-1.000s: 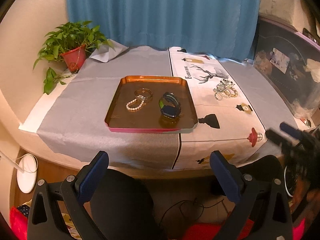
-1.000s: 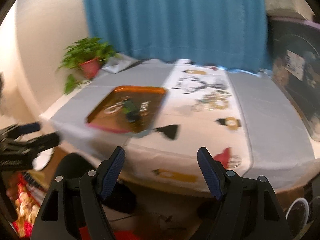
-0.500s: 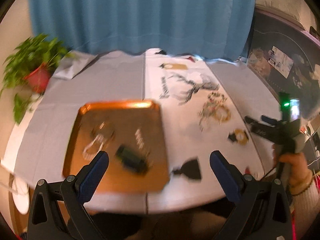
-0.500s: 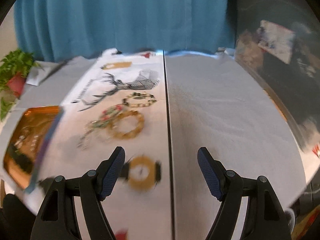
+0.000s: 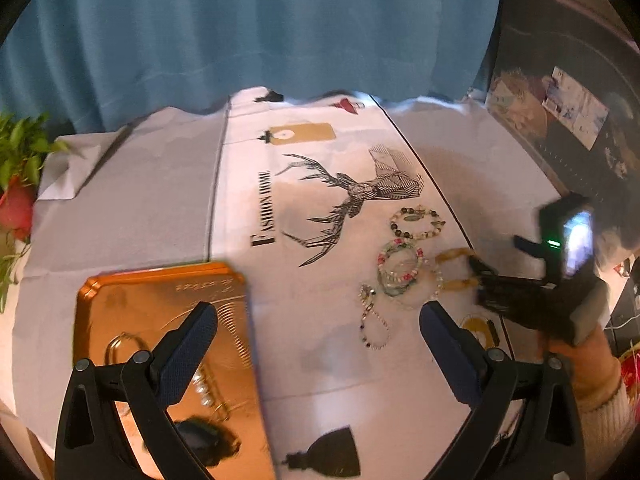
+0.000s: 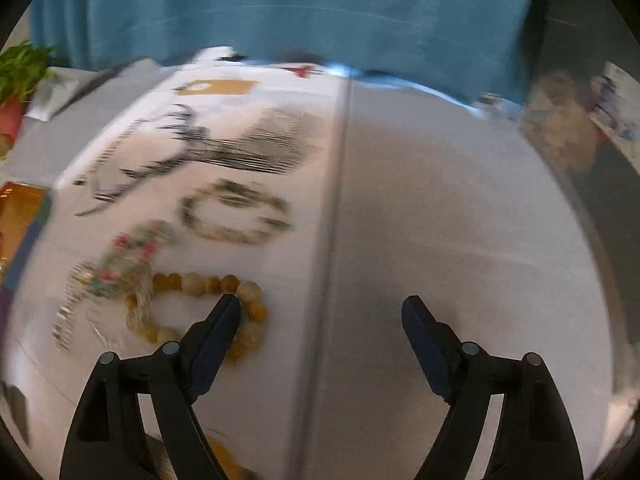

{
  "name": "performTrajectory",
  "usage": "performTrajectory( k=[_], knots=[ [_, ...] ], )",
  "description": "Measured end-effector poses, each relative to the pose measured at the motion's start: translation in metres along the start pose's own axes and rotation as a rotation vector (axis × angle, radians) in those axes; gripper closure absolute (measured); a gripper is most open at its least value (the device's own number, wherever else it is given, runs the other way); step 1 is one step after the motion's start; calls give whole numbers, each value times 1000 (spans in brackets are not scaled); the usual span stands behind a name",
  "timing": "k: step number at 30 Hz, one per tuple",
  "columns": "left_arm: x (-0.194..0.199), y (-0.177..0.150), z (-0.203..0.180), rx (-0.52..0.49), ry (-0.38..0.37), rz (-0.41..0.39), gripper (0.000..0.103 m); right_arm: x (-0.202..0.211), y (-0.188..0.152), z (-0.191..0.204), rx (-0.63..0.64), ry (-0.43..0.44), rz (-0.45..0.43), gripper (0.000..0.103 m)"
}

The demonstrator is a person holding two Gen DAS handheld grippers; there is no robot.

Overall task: Organize jewelry
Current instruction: 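Close the right tool on the amber bead bracelet while the left tool grasps the pink-green bead bracelet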

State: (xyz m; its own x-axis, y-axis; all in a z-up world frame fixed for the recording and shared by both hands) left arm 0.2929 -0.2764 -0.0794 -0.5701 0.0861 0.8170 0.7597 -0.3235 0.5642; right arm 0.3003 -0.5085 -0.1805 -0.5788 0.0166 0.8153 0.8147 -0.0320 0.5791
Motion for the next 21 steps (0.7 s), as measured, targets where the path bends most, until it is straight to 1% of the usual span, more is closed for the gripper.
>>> performTrajectory(
  k=[1,3,6,9,12,13,14,15,19,20,21],
  knots=[
    [-5,2,-4,-2,-8,9,3,5,-6,-15,-18,-38,-5,21],
    [-21,7,-15,-9,-45,36,3,14,-17,-40,-70,-61,-14,20],
    [-45,15,-32,-21,-89,90,3,20,-33,-61,-151,-1,-23,20],
    [-76,21,-49,-20,-136,175,3,23,-39,-66,-165,21,-40,19],
    [-107,24,-60,-14,-161,263,8,23,-41,-66,-171,21,-52,17],
    [-113,24,-62,-12,-167,281,10,23,-41,-67,-174,24,-52,17],
    [-119,25,-64,-9,-167,295,12,23,-42,-68,-177,29,-51,17],
    [-125,26,-65,-7,-167,309,12,23,-42,-69,-178,32,-51,16],
    [-136,28,-66,-2,-156,322,13,22,-41,-71,-173,34,-50,15],
    [-135,29,-67,-4,-157,314,16,21,-41,-71,-174,34,-50,15],
    [-135,30,-69,-10,-155,315,23,21,-41,-71,-175,34,-50,15]
  ],
)
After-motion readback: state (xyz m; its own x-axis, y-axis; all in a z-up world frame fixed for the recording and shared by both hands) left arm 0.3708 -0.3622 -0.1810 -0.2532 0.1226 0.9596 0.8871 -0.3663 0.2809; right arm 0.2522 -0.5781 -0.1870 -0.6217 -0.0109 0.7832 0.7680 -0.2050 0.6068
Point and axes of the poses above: each gripper's, at about its wrist camera, not at the fingertips, and x roughly against the way its jaws point, z to its left, y to its top, the point moved 6 cm from there along -x, roughly the way its jaws point, and after that the axes turned 11 degrees about y, right-handed, at the moved point
